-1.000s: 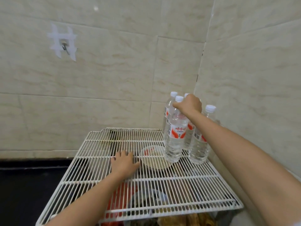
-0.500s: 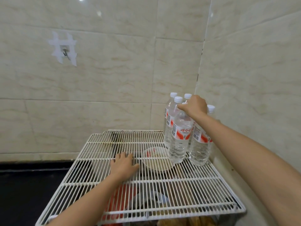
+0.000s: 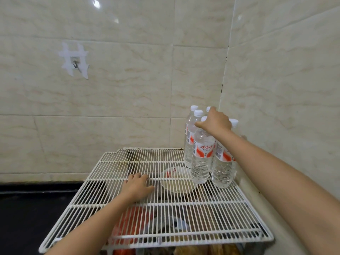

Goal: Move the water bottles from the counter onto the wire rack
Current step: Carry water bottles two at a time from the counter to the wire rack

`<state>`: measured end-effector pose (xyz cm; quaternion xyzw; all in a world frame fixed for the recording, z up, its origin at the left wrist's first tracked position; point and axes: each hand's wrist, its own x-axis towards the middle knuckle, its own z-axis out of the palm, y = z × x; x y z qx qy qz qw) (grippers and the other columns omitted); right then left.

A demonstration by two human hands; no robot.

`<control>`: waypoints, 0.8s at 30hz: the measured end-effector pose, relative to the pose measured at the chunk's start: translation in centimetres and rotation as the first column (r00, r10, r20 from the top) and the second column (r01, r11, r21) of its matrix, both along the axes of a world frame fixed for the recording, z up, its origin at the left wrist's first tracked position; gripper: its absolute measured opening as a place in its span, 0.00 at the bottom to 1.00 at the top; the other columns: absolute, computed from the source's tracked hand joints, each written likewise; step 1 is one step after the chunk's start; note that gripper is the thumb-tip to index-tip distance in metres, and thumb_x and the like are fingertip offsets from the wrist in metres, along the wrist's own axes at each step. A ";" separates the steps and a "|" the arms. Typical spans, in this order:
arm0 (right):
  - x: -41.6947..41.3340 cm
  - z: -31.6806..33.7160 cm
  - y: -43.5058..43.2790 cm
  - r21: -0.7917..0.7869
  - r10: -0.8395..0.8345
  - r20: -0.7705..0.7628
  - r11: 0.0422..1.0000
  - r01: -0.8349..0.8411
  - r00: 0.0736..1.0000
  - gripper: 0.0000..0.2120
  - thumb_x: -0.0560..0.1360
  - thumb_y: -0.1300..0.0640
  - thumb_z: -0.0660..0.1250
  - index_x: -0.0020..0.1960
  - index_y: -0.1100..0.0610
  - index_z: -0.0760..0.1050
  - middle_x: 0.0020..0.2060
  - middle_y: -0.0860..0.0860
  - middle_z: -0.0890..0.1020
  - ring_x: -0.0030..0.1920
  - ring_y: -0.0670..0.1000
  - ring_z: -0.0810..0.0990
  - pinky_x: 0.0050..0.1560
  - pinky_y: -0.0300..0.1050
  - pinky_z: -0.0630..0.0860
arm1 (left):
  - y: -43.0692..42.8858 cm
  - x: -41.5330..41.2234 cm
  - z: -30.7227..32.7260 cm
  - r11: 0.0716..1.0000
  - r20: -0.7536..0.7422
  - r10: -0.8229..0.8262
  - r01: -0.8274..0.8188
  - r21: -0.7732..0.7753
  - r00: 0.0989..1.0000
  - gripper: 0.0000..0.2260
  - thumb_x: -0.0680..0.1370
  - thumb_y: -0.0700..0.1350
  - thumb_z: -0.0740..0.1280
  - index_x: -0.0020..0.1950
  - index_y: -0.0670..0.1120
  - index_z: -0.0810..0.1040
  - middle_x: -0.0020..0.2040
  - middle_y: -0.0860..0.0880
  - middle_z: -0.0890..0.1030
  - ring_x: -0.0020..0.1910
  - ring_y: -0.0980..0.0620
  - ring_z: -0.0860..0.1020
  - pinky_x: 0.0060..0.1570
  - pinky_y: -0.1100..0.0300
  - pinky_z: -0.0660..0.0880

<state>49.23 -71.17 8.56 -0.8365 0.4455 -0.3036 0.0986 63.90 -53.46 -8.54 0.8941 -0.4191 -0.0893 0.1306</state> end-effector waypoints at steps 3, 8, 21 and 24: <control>-0.5 -0.4 1.3 -0.154 -0.052 -0.107 0.987 0.035 0.993 0.25 0.73 0.49 0.65 0.64 0.62 0.64 0.61 0.61 0.69 0.54 0.62 0.76 0.41 0.46 0.66 | 0.8 0.0 0.5 1.000 -0.017 0.008 -0.008 0.021 1.000 0.24 0.76 0.57 0.59 0.70 0.49 0.63 0.73 0.46 0.64 0.73 0.44 0.58 0.71 0.45 0.58; 1.3 -2.9 5.2 -0.541 0.144 -0.164 0.814 -0.212 0.976 0.15 0.64 0.60 0.72 0.46 0.67 0.74 0.45 0.66 0.75 0.30 0.59 0.76 0.24 0.43 0.64 | 3.7 0.5 1.0 0.997 -0.056 0.079 -0.080 -0.020 0.995 0.23 0.76 0.56 0.60 0.68 0.49 0.66 0.71 0.45 0.66 0.71 0.44 0.61 0.70 0.43 0.60; 11.8 -10.6 19.7 -0.060 0.580 -0.390 0.759 -0.648 0.715 0.24 0.75 0.48 0.60 0.67 0.58 0.66 0.70 0.59 0.63 0.70 0.58 0.60 0.68 0.53 0.63 | 21.0 7.2 2.5 0.863 -0.061 0.439 -0.439 -0.250 0.897 0.20 0.76 0.54 0.61 0.66 0.49 0.70 0.66 0.44 0.72 0.65 0.43 0.69 0.60 0.49 0.68; 15.4 -11.3 25.9 -0.015 0.644 -0.377 0.714 -0.700 0.665 0.24 0.75 0.47 0.61 0.66 0.58 0.67 0.68 0.61 0.65 0.69 0.59 0.62 0.67 0.52 0.63 | 29.2 8.2 1.8 0.790 -0.071 0.557 -0.555 -0.262 0.827 0.20 0.76 0.53 0.61 0.66 0.47 0.69 0.66 0.45 0.71 0.65 0.43 0.68 0.59 0.49 0.67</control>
